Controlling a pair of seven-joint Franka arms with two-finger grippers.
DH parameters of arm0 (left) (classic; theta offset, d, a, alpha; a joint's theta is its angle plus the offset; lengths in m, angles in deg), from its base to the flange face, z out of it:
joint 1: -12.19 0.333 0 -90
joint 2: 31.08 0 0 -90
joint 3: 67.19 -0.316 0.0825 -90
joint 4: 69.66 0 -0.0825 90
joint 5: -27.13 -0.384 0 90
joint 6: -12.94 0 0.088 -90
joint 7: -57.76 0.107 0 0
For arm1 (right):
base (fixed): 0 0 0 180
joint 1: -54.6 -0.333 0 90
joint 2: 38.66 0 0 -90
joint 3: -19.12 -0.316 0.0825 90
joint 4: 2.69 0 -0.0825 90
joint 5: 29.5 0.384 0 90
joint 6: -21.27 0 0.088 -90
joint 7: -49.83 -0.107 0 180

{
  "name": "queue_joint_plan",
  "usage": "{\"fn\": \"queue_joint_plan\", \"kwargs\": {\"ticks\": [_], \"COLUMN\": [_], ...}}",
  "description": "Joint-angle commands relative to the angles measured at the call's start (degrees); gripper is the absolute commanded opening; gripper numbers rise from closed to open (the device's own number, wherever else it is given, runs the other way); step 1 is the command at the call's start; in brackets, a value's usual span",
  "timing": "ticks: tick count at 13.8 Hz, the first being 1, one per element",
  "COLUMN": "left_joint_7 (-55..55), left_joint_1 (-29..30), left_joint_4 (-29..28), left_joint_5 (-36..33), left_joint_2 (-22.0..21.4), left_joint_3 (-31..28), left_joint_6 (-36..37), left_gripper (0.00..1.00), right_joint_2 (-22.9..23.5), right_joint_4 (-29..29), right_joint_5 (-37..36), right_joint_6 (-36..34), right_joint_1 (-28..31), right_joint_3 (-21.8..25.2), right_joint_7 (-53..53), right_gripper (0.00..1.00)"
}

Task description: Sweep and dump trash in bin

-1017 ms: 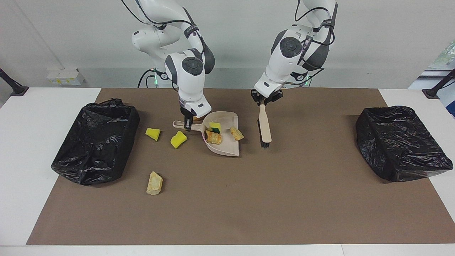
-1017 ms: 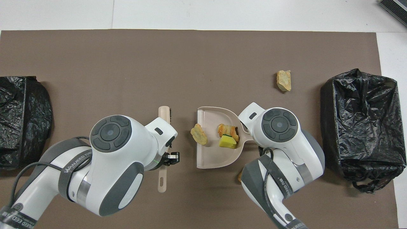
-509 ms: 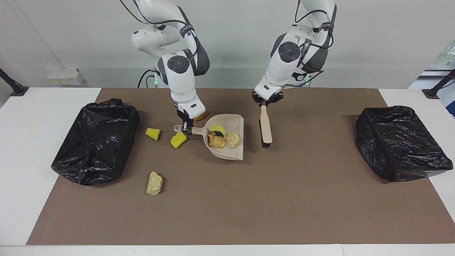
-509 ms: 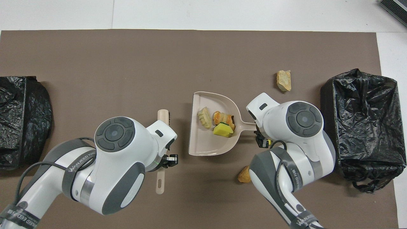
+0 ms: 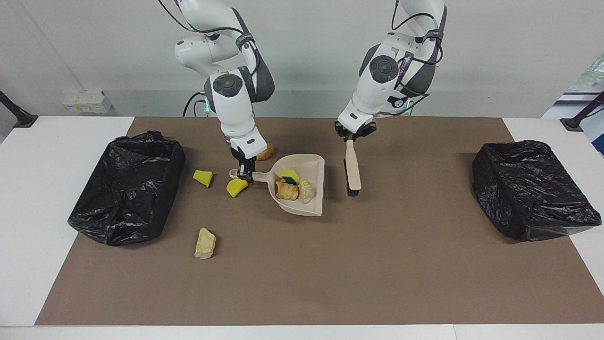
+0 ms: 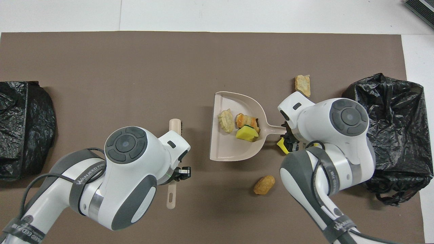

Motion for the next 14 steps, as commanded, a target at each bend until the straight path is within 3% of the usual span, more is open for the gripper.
{"fn": "queue_joint_plan", "kwargs": {"ticks": [1, 5, 10, 14], "left_joint_7": [-1.7, -11.7, -23.1, -28.4], "left_joint_1": [-3.2, -11.7, -22.3, -27.3], "left_joint_4": [-4.6, -7.1, -12.9, -17.2], "left_joint_5": [-0.8, -0.8, -0.8, -0.8], "left_joint_2": [-3.8, -5.5, -5.1, -5.1], "left_joint_3": [0.2, 0.3, 0.4, 0.5], "left_joint_6": [-0.1, -0.9, -10.7, -17.4], "left_gripper": [0.0, 0.0, 0.0, 0.0], "right_joint_2": [-1.1, -1.1, -1.1, -0.5], "right_joint_4": [-4.0, -7.8, -9.8, -11.3], "right_joint_5": [1.9, 1.0, 0.7, -6.4], "right_joint_6": [-5.6, -11.4, -13.9, -13.8], "right_joint_1": [3.7, 9.8, 20.5, 29.7], "right_joint_3": [-0.2, -0.2, 0.2, 0.2], "right_joint_7": [5.3, 11.7, 21.4, 25.2], "right_gripper": [0.0, 0.0, 0.0, 0.0]}}
